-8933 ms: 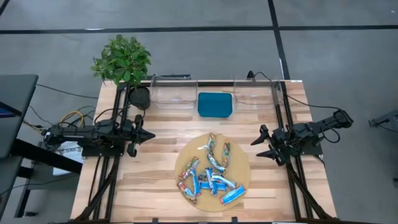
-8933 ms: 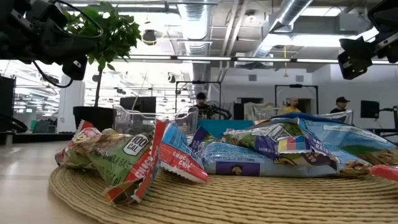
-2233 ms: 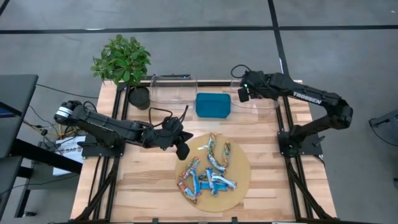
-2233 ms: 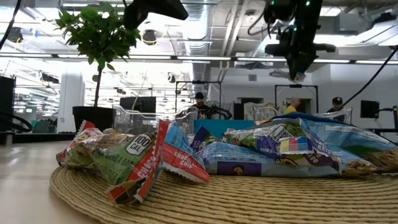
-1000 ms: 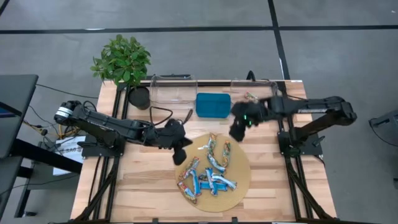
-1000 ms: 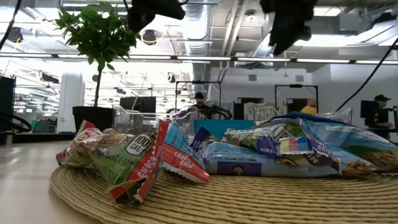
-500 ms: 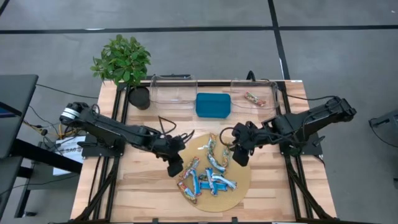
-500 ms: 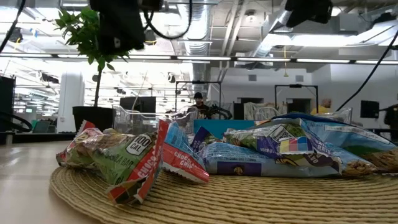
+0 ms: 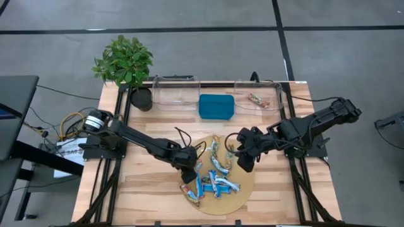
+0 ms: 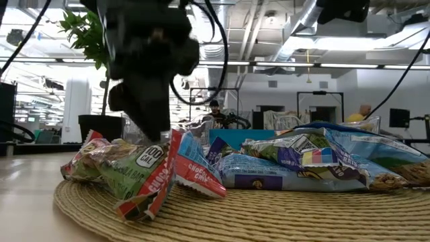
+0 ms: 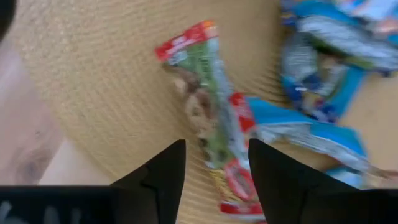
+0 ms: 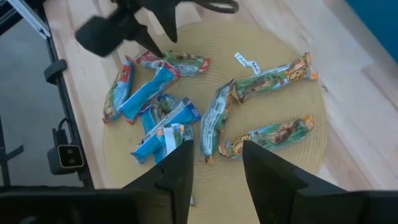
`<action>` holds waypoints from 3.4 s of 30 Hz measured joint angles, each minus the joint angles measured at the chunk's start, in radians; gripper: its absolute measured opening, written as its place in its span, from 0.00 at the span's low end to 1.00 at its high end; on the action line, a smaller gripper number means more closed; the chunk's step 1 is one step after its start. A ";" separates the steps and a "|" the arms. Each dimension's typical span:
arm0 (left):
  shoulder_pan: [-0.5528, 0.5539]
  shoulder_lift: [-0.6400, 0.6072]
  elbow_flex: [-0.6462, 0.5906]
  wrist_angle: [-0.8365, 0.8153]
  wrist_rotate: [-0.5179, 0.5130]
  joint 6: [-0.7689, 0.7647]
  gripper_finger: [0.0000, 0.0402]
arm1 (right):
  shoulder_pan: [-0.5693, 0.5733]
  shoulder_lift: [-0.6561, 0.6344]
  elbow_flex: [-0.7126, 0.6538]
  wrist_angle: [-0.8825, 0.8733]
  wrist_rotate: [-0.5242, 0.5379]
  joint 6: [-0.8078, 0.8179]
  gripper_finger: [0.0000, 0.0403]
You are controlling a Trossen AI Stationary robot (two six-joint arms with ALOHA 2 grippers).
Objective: Pick and place Granola Bars by type
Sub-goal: Put the red granola bar into the right transparent bin
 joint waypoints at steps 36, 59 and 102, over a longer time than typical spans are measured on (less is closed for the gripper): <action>0.039 -0.035 0.006 0.039 -0.027 -0.080 0.04 | -0.002 0.000 0.000 0.046 -0.043 -0.100 0.30; 0.132 -0.451 0.007 0.293 -0.311 0.071 0.02 | -0.272 0.000 0.000 0.612 -0.038 -0.186 0.39; 0.170 -0.410 0.006 0.644 -0.156 0.250 0.04 | -0.376 0.001 0.000 0.785 -0.216 -0.237 0.21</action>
